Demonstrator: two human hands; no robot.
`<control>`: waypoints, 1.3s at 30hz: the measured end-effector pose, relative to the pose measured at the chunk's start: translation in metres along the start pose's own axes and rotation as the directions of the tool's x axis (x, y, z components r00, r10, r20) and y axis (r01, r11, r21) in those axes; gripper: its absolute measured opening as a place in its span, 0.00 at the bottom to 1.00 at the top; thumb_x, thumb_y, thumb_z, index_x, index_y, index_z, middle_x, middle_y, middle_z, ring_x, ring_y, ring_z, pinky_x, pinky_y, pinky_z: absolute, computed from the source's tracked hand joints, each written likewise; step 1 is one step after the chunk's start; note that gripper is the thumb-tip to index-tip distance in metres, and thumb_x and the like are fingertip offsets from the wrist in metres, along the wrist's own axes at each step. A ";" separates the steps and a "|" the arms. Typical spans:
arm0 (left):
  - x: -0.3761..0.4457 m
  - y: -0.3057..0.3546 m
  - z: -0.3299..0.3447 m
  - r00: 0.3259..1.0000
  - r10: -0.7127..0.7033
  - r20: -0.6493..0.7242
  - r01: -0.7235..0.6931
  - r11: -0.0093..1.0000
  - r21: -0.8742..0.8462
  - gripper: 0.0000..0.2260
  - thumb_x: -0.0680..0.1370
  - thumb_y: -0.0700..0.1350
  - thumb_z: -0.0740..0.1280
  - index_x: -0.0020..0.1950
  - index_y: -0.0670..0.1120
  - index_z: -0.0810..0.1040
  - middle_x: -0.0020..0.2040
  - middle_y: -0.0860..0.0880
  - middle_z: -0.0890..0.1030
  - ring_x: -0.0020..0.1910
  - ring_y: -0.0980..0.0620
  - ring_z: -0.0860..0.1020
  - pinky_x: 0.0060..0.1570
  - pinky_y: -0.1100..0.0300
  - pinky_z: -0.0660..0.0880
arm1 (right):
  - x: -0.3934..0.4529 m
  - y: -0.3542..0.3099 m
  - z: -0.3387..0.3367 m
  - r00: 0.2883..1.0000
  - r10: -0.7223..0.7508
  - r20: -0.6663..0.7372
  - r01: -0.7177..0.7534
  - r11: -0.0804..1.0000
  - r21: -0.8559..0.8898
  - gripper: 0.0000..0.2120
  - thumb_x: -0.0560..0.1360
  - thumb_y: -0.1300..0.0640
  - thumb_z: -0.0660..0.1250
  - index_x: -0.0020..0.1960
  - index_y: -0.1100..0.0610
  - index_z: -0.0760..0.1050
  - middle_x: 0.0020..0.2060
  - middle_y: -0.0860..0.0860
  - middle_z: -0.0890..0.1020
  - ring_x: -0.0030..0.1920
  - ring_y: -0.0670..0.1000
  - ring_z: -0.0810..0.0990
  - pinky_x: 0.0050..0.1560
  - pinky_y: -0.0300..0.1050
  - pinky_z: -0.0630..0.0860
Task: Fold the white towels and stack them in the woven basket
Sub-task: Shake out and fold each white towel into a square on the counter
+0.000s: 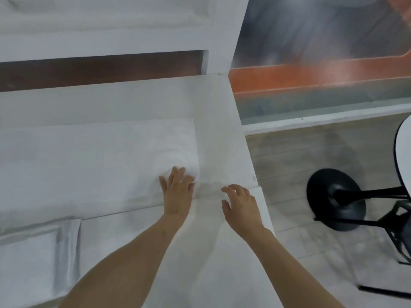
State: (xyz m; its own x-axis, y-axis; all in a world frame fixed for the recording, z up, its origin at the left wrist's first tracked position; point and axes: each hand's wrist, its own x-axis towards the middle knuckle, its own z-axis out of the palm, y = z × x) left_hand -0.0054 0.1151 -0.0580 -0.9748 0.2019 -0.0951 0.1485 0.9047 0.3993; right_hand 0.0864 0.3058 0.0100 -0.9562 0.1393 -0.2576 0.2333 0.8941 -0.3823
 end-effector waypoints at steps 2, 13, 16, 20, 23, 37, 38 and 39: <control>0.000 0.002 -0.002 1.000 0.011 0.000 -0.011 0.998 -0.054 0.09 0.82 0.46 0.64 0.60 0.50 0.81 0.69 0.49 0.77 0.76 0.46 0.67 0.73 0.30 0.53 | 0.004 0.001 0.000 1.000 -0.003 -0.010 0.003 1.000 0.016 0.19 0.80 0.55 0.66 0.71 0.50 0.73 0.69 0.51 0.76 0.71 0.56 0.72 0.66 0.55 0.73; -0.106 0.027 -0.073 0.927 0.373 0.037 -0.324 0.847 -0.422 0.15 0.84 0.55 0.56 0.65 0.53 0.78 0.69 0.59 0.78 0.72 0.60 0.72 0.75 0.46 0.63 | -0.007 -0.013 -0.023 1.000 -0.023 0.007 0.023 1.000 0.000 0.37 0.80 0.52 0.70 0.81 0.40 0.54 0.82 0.54 0.54 0.81 0.58 0.56 0.74 0.60 0.66; -0.141 0.030 -0.096 0.877 0.479 0.033 -0.424 0.804 -0.416 0.16 0.84 0.55 0.56 0.64 0.52 0.78 0.69 0.60 0.78 0.73 0.61 0.70 0.77 0.55 0.59 | -0.030 -0.005 -0.022 0.998 -0.040 0.046 0.043 0.996 -0.082 0.27 0.79 0.53 0.70 0.75 0.41 0.68 0.81 0.53 0.60 0.80 0.60 0.58 0.74 0.63 0.66; -0.175 0.024 -0.138 0.887 0.457 -0.073 -0.432 0.761 -0.483 0.11 0.84 0.49 0.62 0.60 0.47 0.80 0.58 0.53 0.81 0.59 0.57 0.78 0.64 0.66 0.71 | -0.076 -0.011 -0.032 0.999 -0.030 0.017 0.030 0.999 -0.016 0.10 0.80 0.54 0.69 0.60 0.45 0.81 0.71 0.46 0.76 0.74 0.54 0.69 0.69 0.55 0.67; -0.201 0.010 -0.169 0.940 0.306 -0.152 -0.340 0.796 -0.500 0.04 0.83 0.42 0.66 0.57 0.46 0.79 0.50 0.54 0.79 0.49 0.60 0.77 0.53 0.71 0.71 | -0.114 -0.027 -0.048 0.990 -0.057 -0.126 0.069 0.994 0.089 0.02 0.80 0.53 0.71 0.52 0.48 0.80 0.51 0.43 0.84 0.56 0.51 0.82 0.55 0.52 0.75; -0.330 -0.058 -0.234 0.973 0.230 0.007 -0.193 0.830 -0.524 0.03 0.85 0.48 0.60 0.53 0.54 0.72 0.49 0.58 0.76 0.51 0.56 0.76 0.50 0.66 0.69 | -0.282 -0.078 -0.094 0.909 -0.392 -0.145 0.391 0.920 -0.034 0.04 0.82 0.52 0.67 0.52 0.51 0.80 0.45 0.41 0.83 0.43 0.45 0.80 0.48 0.44 0.73; -0.341 -0.062 -0.234 0.975 0.224 -0.001 -0.191 0.827 -0.528 0.04 0.85 0.47 0.61 0.52 0.54 0.74 0.47 0.58 0.77 0.48 0.55 0.76 0.48 0.66 0.70 | -0.292 -0.077 -0.090 0.915 -0.386 -0.118 0.386 0.922 -0.023 0.04 0.82 0.52 0.67 0.53 0.50 0.80 0.45 0.40 0.83 0.43 0.44 0.80 0.46 0.42 0.74; -0.352 -0.065 -0.235 0.978 0.208 0.003 -0.173 0.821 -0.544 0.05 0.85 0.46 0.61 0.51 0.53 0.75 0.46 0.57 0.78 0.47 0.54 0.77 0.47 0.66 0.70 | -0.303 -0.078 -0.087 0.924 -0.374 -0.084 0.375 0.927 -0.007 0.04 0.82 0.51 0.67 0.53 0.49 0.80 0.46 0.40 0.83 0.43 0.44 0.80 0.45 0.41 0.74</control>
State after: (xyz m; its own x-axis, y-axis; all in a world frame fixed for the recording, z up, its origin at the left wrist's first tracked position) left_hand 0.2893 -0.1031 0.1640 -0.9219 0.3871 -0.0129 0.1998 0.5037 0.8405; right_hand 0.3422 0.2306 0.1950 -0.9853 -0.1699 -0.0200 -0.1434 0.8839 -0.4451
